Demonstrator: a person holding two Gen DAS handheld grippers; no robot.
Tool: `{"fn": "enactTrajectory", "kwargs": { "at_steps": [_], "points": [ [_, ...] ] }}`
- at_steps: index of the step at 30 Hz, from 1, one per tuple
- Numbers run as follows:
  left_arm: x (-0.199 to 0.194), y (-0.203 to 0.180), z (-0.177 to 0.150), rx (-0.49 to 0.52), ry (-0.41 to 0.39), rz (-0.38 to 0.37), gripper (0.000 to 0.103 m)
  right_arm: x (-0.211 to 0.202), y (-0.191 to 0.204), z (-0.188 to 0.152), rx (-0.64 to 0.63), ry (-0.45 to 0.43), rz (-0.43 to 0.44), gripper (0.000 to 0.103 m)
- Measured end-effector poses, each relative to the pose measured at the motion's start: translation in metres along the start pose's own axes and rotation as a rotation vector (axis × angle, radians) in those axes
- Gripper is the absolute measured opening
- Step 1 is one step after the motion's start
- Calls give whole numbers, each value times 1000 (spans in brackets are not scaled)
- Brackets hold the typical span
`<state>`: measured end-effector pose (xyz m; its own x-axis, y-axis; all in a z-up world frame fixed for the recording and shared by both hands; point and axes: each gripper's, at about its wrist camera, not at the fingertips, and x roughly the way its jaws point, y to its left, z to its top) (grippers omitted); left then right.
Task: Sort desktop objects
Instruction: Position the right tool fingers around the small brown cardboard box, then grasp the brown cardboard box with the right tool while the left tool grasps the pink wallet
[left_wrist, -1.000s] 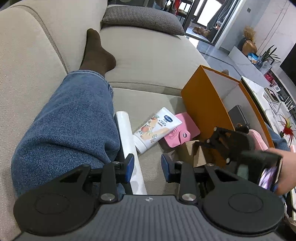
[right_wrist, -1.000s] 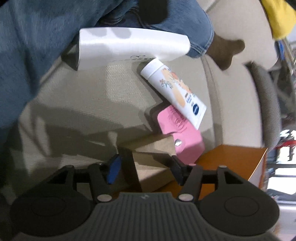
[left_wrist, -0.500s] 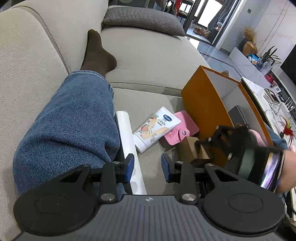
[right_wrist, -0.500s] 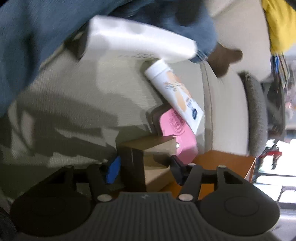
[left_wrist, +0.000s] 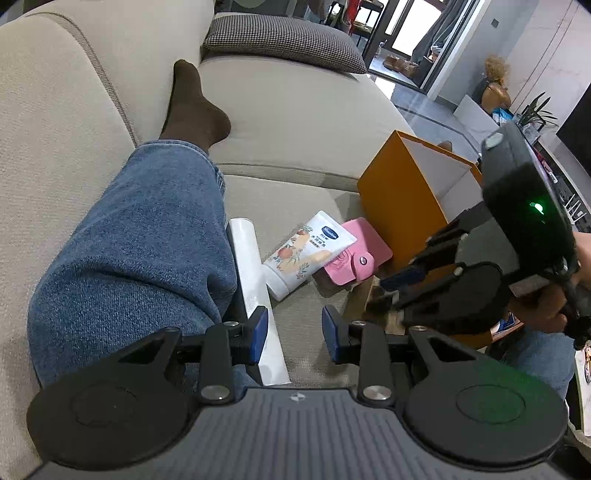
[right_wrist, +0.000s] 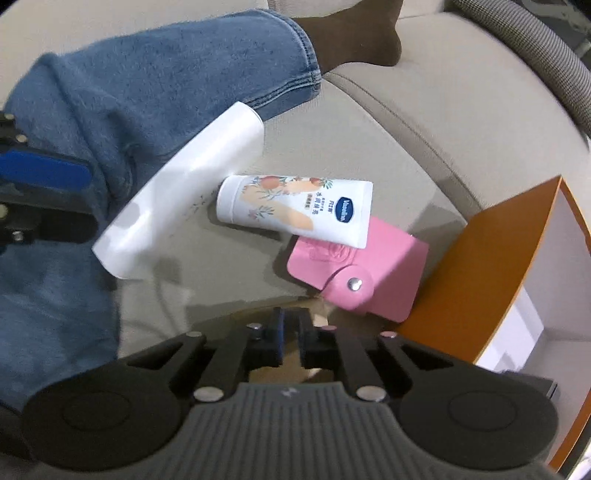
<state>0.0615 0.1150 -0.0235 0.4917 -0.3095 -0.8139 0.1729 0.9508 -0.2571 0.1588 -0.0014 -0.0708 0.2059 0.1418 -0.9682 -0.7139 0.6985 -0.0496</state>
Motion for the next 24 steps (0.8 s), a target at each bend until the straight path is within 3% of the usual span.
{"fn": "enactTrajectory", "kwargs": {
  "at_steps": [1,2,5,9,16,19,24],
  "points": [
    [0,0,1,1,-1,0,37,-1,1,-1,-7,0,9,33],
    [1,0,1,3,-1,0,37,-2,4,-2,-21,0,5,50],
    [1,-2,1,8,1,-5,37,1,14,-9,-105,34,-33,54],
    [3,-5,1,28,10,-6,37,10,13,-8,-144,64,-22,68],
    [8,-11,2,50,23,0,37,15,18,-13,-168,84,-3,69],
    [10,-12,2,48,30,1,37,15,17,-17,-148,83,9,60],
    [12,-15,3,62,36,0,37,5,13,-19,-109,41,13,60]
  ]
}}
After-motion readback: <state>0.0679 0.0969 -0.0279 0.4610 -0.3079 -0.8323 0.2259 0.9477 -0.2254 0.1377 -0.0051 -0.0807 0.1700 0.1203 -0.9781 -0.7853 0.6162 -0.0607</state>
